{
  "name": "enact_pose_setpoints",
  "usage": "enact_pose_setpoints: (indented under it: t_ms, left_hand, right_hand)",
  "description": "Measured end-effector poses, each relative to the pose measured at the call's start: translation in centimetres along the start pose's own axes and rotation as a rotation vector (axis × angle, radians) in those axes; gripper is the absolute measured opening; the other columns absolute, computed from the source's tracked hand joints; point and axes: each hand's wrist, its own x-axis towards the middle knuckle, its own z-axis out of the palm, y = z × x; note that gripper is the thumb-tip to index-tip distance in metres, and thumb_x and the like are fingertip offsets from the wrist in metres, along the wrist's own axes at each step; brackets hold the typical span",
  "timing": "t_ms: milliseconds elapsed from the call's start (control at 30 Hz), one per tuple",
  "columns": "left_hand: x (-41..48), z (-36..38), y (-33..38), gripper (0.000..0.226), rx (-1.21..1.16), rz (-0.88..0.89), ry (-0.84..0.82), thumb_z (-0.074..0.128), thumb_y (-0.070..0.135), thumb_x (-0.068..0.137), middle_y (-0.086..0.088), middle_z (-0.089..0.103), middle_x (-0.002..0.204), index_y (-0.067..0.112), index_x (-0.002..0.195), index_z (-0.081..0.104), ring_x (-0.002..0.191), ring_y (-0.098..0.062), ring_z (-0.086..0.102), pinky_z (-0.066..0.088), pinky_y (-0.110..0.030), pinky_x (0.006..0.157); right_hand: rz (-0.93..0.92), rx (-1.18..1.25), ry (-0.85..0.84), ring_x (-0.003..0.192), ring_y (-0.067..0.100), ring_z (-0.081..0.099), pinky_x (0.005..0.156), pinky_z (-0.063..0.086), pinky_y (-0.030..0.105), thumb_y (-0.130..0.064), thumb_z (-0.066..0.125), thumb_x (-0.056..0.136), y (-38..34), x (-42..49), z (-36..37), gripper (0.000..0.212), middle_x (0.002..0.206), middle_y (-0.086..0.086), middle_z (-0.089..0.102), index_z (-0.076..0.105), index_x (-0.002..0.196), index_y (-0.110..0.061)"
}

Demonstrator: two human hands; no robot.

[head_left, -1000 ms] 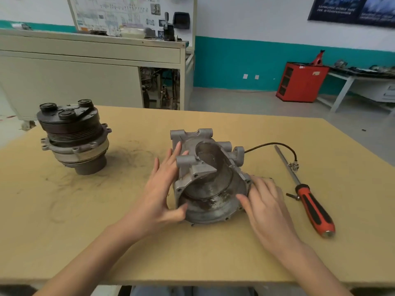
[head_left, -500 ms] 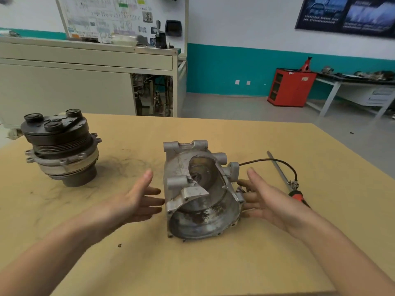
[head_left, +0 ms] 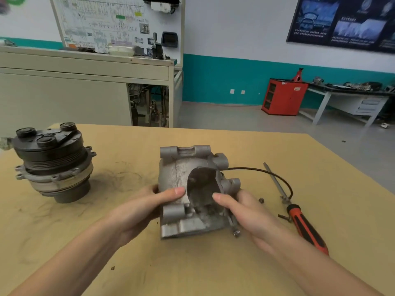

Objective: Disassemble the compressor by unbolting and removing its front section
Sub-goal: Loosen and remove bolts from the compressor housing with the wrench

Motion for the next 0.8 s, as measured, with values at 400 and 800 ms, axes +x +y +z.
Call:
enact_pose_setpoints:
  t_ms: [400, 800]
  left_hand:
    - [1.8, -2.5, -3.8, 0.102, 0.312, 0.480, 0.163, 0.094, 0.029, 0.046, 0.044, 0.054, 0.117, 0.041, 0.129, 0.035, 0.112, 0.020, 0.049, 0.038, 0.003, 0.083]
    - [1.8, -2.5, -5.5, 0.120, 0.410, 0.469, 0.168, 0.085, 0.068, 0.038, 0.048, 0.036, 0.131, 0.056, 0.135, 0.015, 0.128, 0.019, 0.034, 0.030, 0.001, 0.096]
  right_hand:
    - [-0.299, -0.364, -0.123, 0.138, 0.007, 0.026, 0.115, 0.024, 0.042, -0.033, 0.070, 0.080, 2.5, 3.8, 0.0, 0.064, 0.147, -0.009, 0.031, 0.029, 0.122, -0.057]
    - [-0.335, -0.762, -0.095, 0.139, -0.004, -0.017, 0.116, 0.002, 0.032, -0.071, 0.056, 0.067, 4.1, 3.3, -2.7, 0.091, 0.149, -0.035, -0.006, 0.004, 0.140, -0.055]
